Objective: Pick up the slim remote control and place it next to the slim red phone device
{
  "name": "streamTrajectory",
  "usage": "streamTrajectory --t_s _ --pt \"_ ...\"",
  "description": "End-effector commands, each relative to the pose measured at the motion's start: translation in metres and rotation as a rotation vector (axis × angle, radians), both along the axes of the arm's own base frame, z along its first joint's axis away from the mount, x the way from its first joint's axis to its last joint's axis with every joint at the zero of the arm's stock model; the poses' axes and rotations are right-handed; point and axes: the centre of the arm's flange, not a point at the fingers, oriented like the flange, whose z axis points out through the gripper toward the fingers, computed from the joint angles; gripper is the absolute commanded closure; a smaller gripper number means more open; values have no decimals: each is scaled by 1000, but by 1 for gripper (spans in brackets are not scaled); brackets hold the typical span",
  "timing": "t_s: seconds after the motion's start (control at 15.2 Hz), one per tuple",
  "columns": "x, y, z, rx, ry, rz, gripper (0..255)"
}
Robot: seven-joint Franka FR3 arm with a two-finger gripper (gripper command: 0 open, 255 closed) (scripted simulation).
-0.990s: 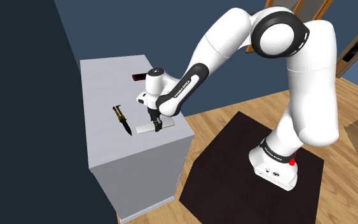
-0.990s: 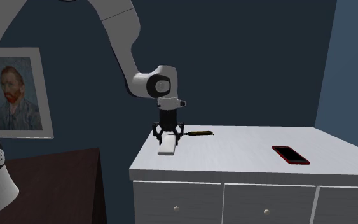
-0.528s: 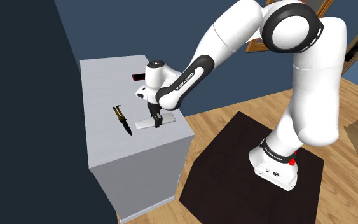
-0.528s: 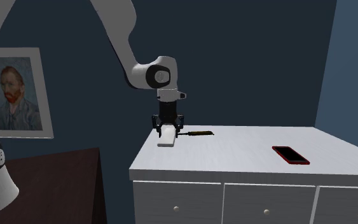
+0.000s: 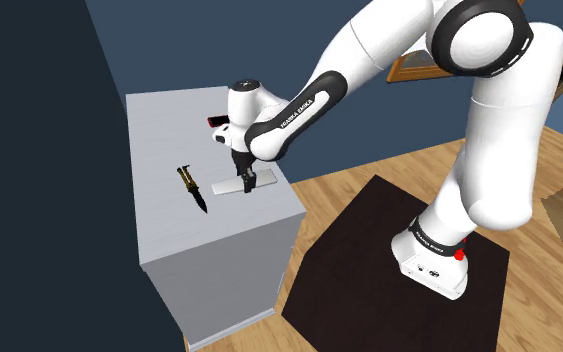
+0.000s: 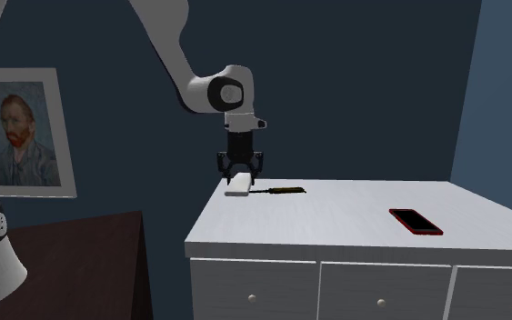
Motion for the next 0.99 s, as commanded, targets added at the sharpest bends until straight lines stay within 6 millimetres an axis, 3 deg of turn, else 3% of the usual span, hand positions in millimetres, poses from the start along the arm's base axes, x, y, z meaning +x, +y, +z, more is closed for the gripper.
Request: streamTrajectory --t_s 0.0,0.92 --pt "8 -10 4 0 0 0 255" --pt "132 -147 5 0 0 0 255"
